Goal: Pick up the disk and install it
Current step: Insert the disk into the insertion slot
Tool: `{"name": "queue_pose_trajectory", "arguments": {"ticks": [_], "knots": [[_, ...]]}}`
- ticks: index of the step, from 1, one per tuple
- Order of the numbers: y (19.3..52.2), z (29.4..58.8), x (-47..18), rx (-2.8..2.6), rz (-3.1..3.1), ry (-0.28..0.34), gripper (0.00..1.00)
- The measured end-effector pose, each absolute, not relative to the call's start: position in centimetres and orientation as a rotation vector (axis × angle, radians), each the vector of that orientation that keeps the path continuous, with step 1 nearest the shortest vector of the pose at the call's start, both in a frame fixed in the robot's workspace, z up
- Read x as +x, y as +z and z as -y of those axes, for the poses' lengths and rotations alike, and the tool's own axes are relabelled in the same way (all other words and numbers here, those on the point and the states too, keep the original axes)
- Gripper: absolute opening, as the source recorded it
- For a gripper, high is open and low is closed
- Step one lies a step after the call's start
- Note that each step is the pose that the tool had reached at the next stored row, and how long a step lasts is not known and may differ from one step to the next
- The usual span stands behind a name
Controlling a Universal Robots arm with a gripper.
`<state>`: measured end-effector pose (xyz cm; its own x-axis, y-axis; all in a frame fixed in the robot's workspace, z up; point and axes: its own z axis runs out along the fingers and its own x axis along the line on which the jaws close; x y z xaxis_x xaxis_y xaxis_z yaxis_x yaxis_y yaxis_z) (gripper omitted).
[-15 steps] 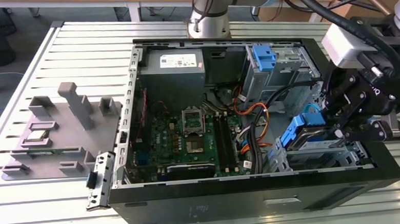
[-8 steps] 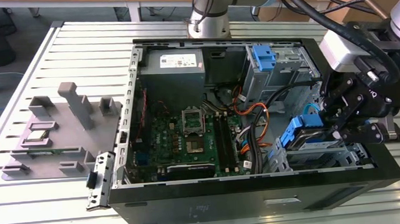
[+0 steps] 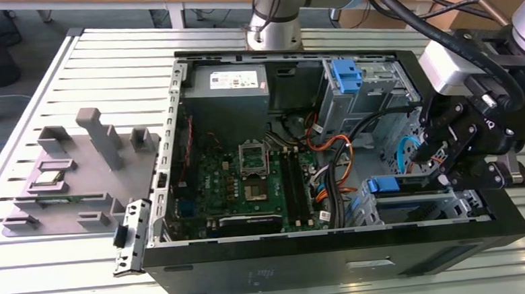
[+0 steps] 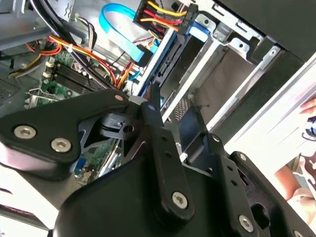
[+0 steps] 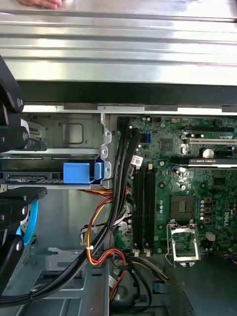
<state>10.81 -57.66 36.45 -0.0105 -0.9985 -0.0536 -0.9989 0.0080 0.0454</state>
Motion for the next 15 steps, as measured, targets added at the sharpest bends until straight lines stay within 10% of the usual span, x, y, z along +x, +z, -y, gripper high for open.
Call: {"name": "queue_pose_trajectory", "arguments": {"ticks": [15], "knots": [[36.01, 57.53, 10.45, -2.176, -2.229, 0.079, 0.42]]}}
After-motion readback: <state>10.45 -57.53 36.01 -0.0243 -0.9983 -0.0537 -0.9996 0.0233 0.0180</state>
